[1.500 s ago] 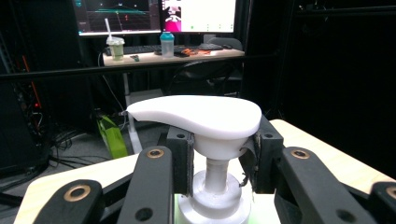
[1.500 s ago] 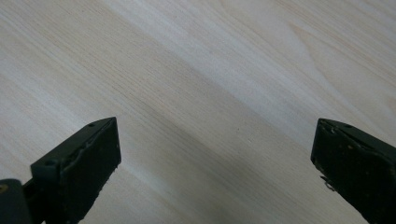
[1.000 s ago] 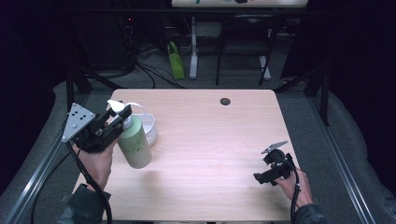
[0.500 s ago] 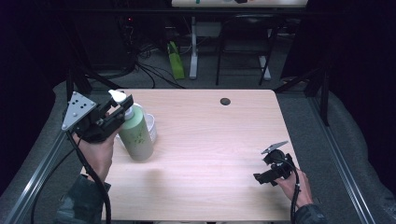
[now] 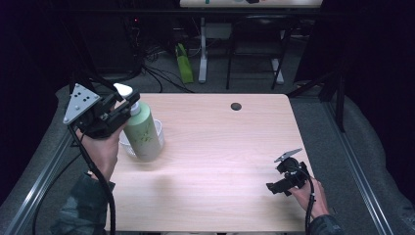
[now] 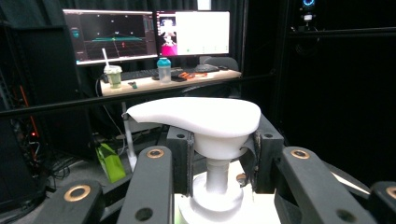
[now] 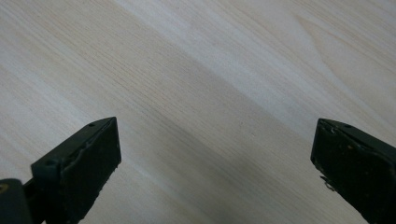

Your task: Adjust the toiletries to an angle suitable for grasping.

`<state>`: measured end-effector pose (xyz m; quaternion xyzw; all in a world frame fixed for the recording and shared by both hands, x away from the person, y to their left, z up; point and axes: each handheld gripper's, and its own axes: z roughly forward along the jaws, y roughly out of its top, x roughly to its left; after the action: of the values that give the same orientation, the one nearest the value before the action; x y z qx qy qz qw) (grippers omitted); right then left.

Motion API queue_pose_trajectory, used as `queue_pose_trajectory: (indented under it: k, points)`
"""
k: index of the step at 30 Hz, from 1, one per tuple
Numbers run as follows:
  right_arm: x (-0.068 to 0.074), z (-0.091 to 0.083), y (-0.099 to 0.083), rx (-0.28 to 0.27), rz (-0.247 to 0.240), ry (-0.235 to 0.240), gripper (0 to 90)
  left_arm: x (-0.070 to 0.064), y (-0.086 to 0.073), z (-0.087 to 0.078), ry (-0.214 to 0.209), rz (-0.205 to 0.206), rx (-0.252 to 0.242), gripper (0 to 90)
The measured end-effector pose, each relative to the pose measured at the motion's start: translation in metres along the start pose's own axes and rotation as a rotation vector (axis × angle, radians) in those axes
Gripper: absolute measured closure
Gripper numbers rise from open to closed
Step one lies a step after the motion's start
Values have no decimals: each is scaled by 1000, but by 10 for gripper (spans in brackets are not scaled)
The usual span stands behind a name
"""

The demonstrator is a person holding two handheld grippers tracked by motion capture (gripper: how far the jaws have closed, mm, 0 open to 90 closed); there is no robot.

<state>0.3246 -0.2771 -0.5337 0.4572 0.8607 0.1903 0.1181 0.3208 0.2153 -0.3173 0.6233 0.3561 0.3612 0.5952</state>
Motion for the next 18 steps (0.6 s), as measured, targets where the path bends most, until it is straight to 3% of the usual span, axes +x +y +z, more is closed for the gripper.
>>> queue_pose_trajectory:
  k: [13,18]
  points:
    - [-1,1,0,5,-2,4,13,11,9,4,13,-10,-12,671]
    - [0,0,0,3,3,3,14,14,14,6,28,4,-19,671]
